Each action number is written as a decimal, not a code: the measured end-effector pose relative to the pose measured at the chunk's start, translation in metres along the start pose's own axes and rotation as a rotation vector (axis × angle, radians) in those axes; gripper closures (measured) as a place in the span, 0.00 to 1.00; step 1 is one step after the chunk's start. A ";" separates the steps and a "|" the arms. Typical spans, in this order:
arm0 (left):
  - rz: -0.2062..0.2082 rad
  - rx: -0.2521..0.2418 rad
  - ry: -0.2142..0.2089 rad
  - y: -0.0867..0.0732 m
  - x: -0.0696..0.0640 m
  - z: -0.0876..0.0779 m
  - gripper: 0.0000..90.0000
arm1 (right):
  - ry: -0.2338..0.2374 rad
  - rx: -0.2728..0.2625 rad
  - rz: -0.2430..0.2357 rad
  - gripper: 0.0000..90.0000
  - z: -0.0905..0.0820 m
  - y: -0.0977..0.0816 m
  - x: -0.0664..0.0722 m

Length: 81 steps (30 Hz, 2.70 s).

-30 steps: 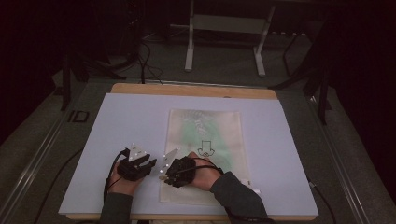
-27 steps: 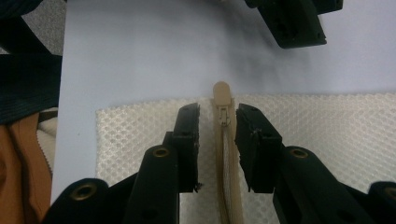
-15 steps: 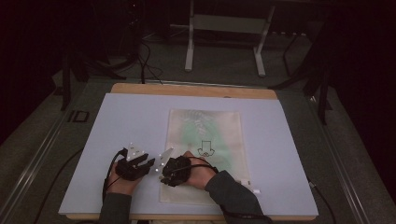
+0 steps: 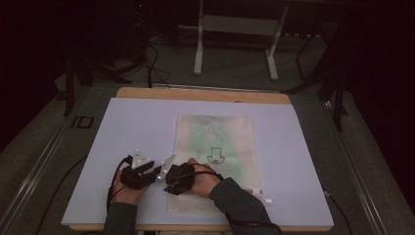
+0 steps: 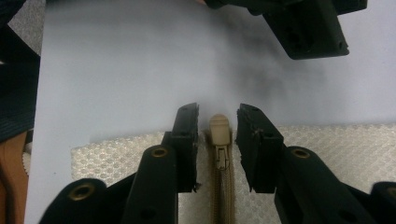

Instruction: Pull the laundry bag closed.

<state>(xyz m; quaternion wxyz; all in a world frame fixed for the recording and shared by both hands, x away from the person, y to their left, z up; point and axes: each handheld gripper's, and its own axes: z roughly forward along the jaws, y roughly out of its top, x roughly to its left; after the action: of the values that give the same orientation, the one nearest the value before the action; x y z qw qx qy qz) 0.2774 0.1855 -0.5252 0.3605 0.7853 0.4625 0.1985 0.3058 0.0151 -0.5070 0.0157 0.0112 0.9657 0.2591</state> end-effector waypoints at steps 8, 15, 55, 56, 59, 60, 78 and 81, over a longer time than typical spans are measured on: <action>0.001 0.001 0.000 0.000 0.000 0.000 0.70 | 0.006 0.006 -0.002 0.89 -0.001 0.002 0.002; -0.002 0.001 0.001 -0.001 0.000 -0.001 0.70 | -0.004 -0.017 -0.008 0.90 -0.004 0.000 0.002; 0.012 -0.017 -0.093 0.001 -0.010 -0.003 0.72 | -0.002 -0.041 0.071 0.90 -0.013 -0.036 0.002; 0.011 -0.016 -0.098 0.001 -0.010 -0.003 0.72 | -0.004 -0.041 0.070 0.90 -0.013 -0.036 0.002; 0.018 -0.013 -0.119 0.001 -0.012 -0.002 0.76 | -0.008 -0.044 0.071 0.91 -0.012 -0.037 0.003; 0.023 -0.012 -0.124 0.001 -0.013 -0.002 0.77 | -0.009 -0.044 0.070 0.91 -0.012 -0.037 0.003; 0.089 0.046 -0.212 0.005 -0.035 0.011 0.97 | -0.037 -0.046 0.051 0.90 -0.011 -0.037 0.007; 0.095 0.054 -0.215 0.005 -0.037 0.013 0.97 | -0.038 -0.051 0.053 0.90 -0.011 -0.038 0.007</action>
<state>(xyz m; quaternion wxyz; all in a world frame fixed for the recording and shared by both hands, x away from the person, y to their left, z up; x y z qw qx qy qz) 0.2700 0.1470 -0.5291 0.3767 0.8325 0.3887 0.1176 0.2980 -0.0234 -0.5169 0.0272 0.0413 0.9576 0.2837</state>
